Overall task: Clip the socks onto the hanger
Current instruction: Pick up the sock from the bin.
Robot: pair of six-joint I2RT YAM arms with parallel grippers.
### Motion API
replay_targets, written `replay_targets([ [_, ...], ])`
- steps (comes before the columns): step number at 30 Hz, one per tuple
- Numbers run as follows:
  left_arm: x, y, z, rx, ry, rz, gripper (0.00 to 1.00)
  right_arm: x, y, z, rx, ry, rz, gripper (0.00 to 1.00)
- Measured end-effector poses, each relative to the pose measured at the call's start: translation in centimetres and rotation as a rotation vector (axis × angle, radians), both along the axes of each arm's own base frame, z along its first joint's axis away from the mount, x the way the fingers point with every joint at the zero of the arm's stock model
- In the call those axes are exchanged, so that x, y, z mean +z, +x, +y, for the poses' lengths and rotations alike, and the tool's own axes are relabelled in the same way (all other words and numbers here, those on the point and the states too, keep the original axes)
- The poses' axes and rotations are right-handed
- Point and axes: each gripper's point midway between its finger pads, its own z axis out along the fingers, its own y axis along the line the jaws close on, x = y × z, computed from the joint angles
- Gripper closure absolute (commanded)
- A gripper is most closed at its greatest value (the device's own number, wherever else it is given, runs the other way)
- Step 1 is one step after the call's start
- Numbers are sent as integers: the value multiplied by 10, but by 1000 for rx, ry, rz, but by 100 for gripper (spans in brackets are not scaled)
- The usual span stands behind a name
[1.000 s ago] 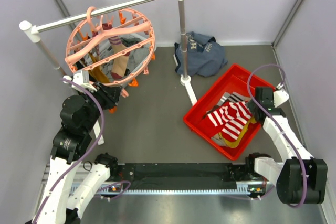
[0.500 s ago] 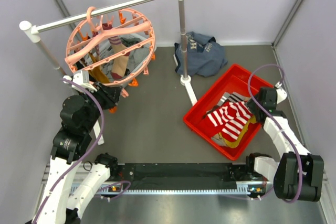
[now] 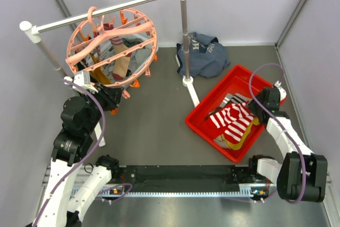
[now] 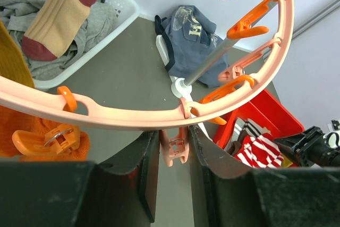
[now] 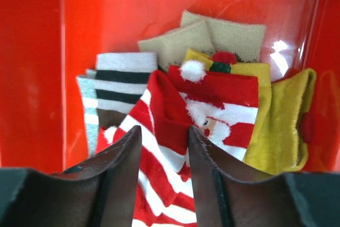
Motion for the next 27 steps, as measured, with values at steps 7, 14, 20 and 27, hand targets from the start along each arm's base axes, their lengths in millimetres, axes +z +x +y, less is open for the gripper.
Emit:
replay_targets([
  [7, 0, 0, 0, 0, 0, 0, 100, -19, -3, -3, -8, -10, 67, 71],
  [14, 0, 0, 0, 0, 0, 0, 100, -16, -5, -4, 23, -41, 65, 96],
  [20, 0, 0, 0, 0, 1, 1, 100, 33, 3, 6, 118, -102, -62, 100],
  [27, 0, 0, 0, -1, 1, 0, 100, 117, 8, 82, 450, -243, -310, 100],
])
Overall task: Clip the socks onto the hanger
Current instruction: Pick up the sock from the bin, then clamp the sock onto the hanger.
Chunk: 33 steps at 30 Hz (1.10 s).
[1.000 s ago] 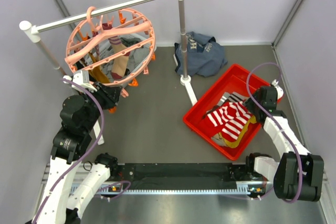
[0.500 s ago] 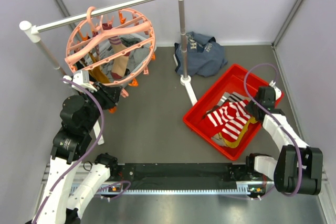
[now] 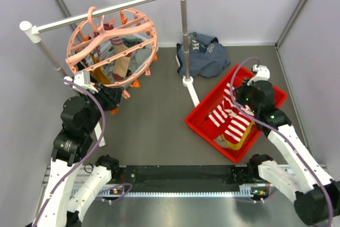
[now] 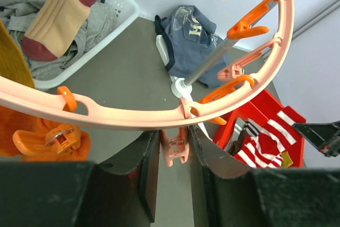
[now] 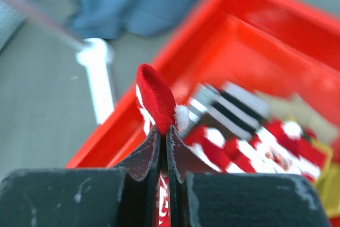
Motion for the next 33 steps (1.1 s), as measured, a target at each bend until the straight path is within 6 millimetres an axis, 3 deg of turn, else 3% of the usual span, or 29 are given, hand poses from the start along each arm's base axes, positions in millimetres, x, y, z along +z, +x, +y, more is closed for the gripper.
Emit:
replay_targets([
  [7, 2, 1, -2, -9, -1, 1, 100, 60, -28, 92, 348, -153, -209, 100],
  [12, 2, 0, -6, -34, -5, 4, 100, 81, -56, 156, 529, -236, -321, 100],
  [20, 3, -1, -8, -44, -8, 4, 100, 76, -94, 260, 709, -441, -447, 100],
  [25, 3, 0, -8, -43, -11, 8, 100, 73, -108, 311, 735, -530, -519, 100],
  [33, 3, 0, -9, -44, -19, 11, 100, 72, -108, 359, 746, -559, -581, 100],
])
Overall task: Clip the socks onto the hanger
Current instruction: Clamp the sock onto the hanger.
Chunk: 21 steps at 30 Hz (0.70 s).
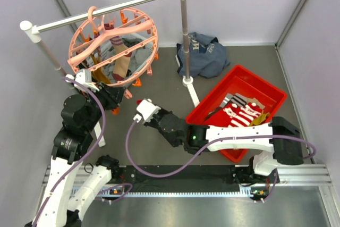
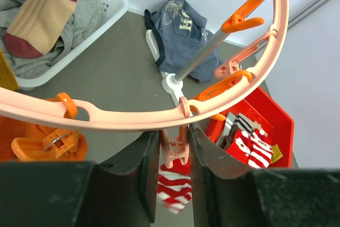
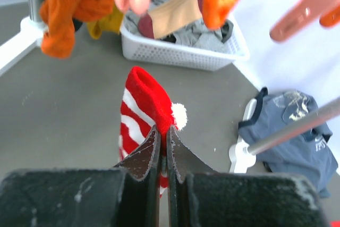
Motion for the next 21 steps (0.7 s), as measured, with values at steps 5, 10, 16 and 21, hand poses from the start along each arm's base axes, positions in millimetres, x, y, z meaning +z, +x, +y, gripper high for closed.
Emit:
replay_targets([
  [5, -2, 2, -1, 0, -7, 12, 100, 10, 4, 17, -5, 20, -28, 100],
  [10, -3, 4, -2, 0, -8, 19, 100, 18, 8, 28, -22, 33, -46, 100],
  [16, -4, 4, -2, 1, -7, 22, 100, 16, 13, 34, -48, 18, -57, 100],
  [21, -4, 4, -1, 5, -6, 22, 100, 19, 15, 33, -68, 21, -59, 100],
])
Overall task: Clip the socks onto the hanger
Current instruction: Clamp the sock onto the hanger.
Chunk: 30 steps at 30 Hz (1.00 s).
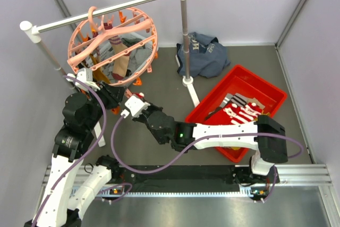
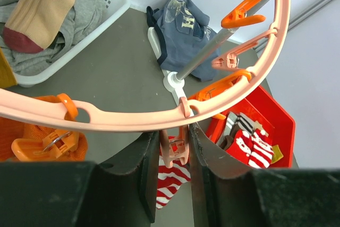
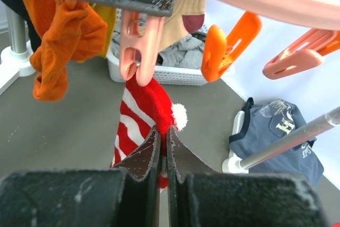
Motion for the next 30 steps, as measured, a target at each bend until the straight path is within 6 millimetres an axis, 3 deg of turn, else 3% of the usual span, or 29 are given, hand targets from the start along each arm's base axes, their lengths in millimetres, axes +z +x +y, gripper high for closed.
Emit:
replay_targets([
  [30, -3, 5, 6, 40, 12, 11, 100, 11, -8, 5, 15, 15, -20, 100],
])
